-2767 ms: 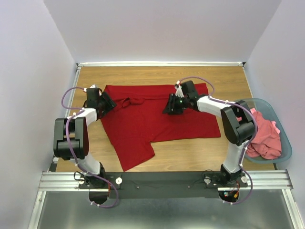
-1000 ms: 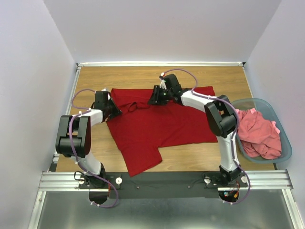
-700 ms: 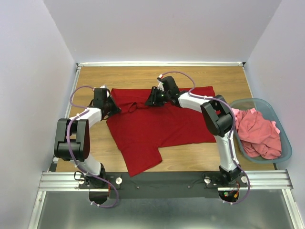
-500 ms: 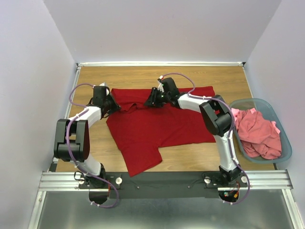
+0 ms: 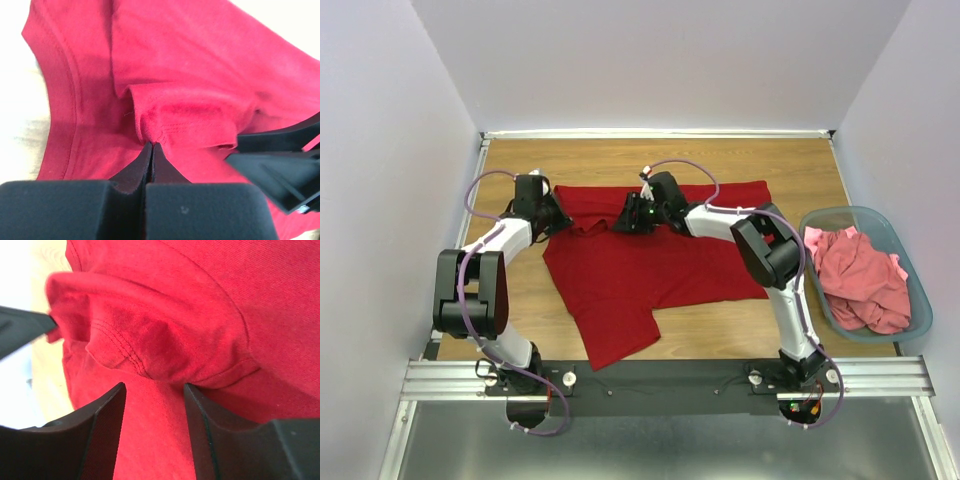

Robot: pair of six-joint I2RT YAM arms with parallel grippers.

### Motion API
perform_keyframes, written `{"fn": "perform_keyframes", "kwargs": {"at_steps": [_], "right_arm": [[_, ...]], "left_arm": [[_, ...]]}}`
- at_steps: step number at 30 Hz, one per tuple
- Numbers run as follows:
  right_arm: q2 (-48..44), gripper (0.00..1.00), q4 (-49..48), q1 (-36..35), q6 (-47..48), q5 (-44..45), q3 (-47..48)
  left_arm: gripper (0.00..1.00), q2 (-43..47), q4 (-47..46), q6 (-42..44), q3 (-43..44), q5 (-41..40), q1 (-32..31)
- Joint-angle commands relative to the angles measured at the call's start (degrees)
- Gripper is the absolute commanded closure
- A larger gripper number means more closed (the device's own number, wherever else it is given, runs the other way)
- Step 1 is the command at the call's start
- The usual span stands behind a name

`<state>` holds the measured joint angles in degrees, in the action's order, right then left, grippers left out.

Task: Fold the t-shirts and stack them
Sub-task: Fold the tshirt

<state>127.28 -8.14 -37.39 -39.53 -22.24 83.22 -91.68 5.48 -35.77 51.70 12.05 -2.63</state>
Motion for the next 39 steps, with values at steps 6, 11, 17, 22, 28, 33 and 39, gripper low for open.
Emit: {"fn": "perform_keyframes", "kwargs": {"at_steps": [6, 11, 17, 22, 28, 33, 39], "right_arm": [[0.51, 0.39, 1.29, -1.90, 5.34, 7.73, 1.33], [1.30, 0.39, 1.81, -1.99, 6.04, 8.88, 2.91], [1.65, 0.47, 1.81, -2.08, 6.57, 8.80, 4.23], [2.18, 0.54, 1.81, -2.08, 6.22, 7.21, 5.55], [2.62, 0.55, 1.81, -2.16, 6.31, 7.74, 7.13], [4.11, 0.54, 2.08, -2.08, 6.39, 8.62, 9.85], [6.49, 0.52, 3.04, -1.64, 6.57, 9.67, 12.58]], "left_arm": [[1.00, 1.59, 2.52, 1.05, 5.07, 0.51, 0.00], [1.00, 1.06, 2.61, 0.97, 5.16, 0.95, 0.00], [1.00, 0.80, 2.26, 0.79, 4.90, 1.04, 0.00], [1.00, 0.45, 1.82, 0.44, 4.64, 1.48, 0.00], [1.00, 0.01, 1.64, 0.79, 4.28, 1.74, 0.00], [1.00, -1.66, 1.29, 0.96, 3.85, 2.01, 0.00], [1.00, -3.86, 0.50, 1.40, 3.32, 2.27, 0.00]]}}
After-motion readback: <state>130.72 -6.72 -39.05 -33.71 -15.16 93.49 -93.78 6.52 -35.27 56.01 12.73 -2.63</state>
